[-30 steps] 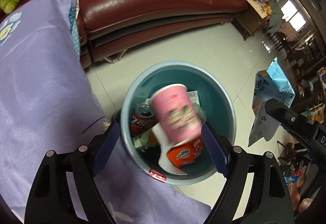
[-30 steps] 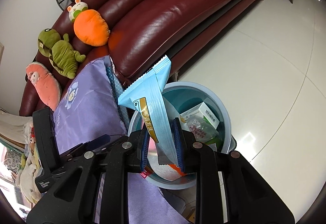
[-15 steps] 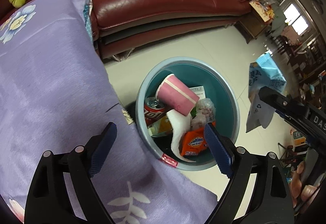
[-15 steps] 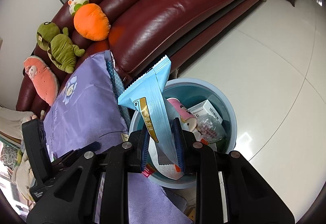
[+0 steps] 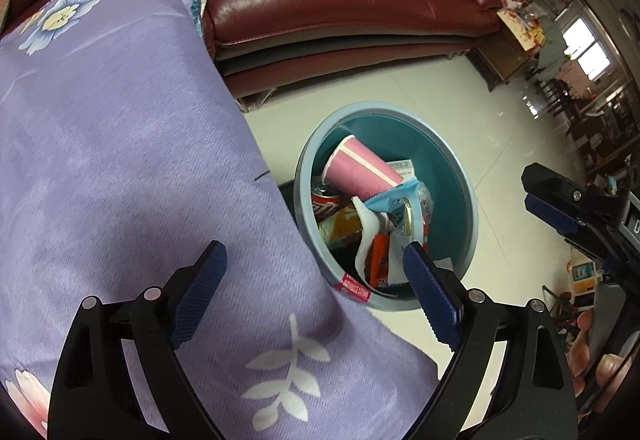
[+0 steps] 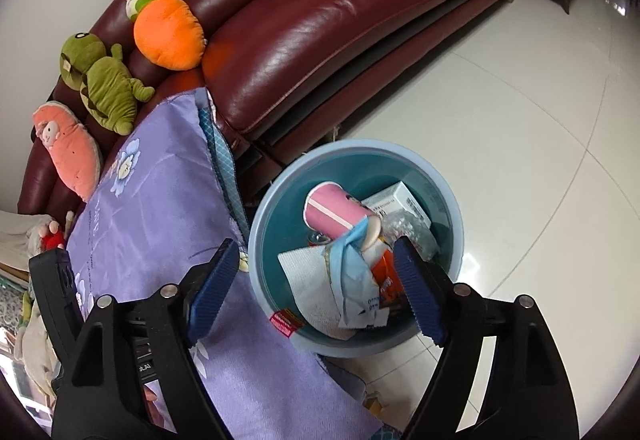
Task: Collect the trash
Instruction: 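Move both open tools back from the bin toward the table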
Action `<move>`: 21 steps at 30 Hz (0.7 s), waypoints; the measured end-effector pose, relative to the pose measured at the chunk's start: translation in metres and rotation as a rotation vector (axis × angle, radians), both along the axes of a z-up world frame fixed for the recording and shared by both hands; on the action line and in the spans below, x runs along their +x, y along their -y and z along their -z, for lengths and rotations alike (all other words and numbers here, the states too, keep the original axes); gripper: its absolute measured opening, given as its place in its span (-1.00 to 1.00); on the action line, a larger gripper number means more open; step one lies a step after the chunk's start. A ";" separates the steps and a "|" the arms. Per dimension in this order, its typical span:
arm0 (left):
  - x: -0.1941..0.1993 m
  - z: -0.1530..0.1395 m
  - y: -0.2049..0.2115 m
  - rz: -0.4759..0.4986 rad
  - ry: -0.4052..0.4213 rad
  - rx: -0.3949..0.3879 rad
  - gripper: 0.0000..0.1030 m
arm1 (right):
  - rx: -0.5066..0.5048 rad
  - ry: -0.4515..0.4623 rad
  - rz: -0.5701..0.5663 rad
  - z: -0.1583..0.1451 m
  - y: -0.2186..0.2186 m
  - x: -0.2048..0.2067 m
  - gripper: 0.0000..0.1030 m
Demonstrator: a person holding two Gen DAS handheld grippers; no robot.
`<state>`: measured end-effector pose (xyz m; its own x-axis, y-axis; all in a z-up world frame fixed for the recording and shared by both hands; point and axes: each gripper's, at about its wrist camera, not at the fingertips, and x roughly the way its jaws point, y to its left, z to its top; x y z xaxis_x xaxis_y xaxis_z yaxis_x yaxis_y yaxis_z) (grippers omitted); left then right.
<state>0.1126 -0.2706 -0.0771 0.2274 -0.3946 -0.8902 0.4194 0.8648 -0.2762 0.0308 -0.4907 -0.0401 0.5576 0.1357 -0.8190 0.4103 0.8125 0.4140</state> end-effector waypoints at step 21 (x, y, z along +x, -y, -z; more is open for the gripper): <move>-0.028 -0.039 -0.074 -0.103 0.057 -0.048 0.78 | -0.043 0.025 -0.091 -0.041 -0.069 -0.017 0.52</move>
<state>0.0842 -0.1963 -0.0385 0.3186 -0.4083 -0.8554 0.3448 0.8906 -0.2967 0.0137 -0.4217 0.0010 0.5649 0.1518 -0.8111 0.3244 0.8629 0.3874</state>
